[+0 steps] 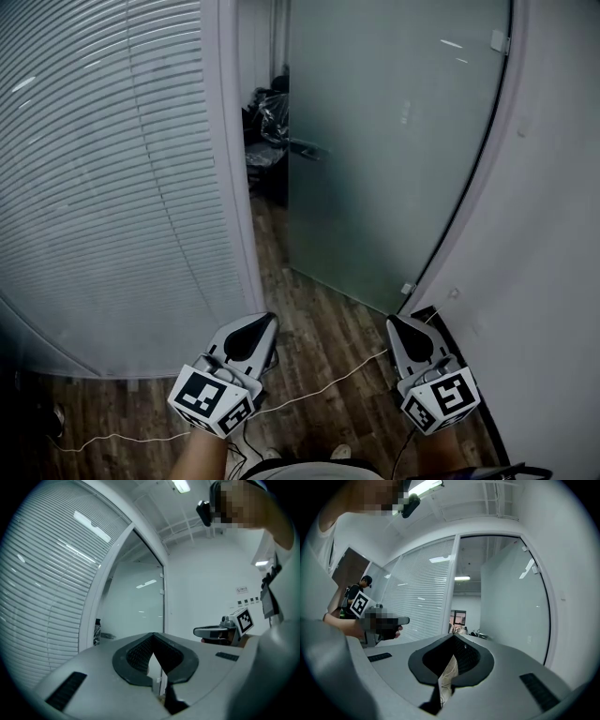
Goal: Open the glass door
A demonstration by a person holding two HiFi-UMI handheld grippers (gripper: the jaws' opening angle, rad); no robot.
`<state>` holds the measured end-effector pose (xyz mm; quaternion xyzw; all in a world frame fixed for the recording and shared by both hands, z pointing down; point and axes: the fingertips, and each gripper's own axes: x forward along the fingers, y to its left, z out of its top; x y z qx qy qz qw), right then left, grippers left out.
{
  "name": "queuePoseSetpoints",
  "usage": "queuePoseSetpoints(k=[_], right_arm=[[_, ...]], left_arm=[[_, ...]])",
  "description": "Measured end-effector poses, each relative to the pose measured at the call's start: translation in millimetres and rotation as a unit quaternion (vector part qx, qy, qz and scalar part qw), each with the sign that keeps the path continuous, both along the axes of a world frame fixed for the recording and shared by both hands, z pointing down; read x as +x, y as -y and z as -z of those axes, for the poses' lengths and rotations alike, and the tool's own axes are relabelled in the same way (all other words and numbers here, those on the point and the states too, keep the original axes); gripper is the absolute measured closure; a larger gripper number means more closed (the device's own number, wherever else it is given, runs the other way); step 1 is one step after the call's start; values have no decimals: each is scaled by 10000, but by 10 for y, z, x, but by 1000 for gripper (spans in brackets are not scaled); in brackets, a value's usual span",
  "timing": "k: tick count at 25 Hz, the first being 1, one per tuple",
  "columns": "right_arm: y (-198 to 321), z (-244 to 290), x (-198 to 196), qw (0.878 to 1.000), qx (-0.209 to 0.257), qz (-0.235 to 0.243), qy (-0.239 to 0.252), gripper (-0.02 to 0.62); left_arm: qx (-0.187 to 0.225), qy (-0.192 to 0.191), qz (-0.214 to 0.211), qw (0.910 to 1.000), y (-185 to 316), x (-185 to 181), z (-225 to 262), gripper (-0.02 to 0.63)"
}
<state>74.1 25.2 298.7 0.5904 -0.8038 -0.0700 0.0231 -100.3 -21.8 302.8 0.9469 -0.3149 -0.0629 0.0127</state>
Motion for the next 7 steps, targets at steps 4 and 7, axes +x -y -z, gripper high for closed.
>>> queuePoseSetpoints(k=[4, 7], right_arm=[[76, 83, -5, 10000, -20, 39, -24, 595], [152, 111, 4, 9999, -64, 79, -57, 595]], left_arm=[[-43, -27, 22, 10000, 63, -1, 78, 606], [-78, -30, 39, 10000, 128, 20, 110, 606]])
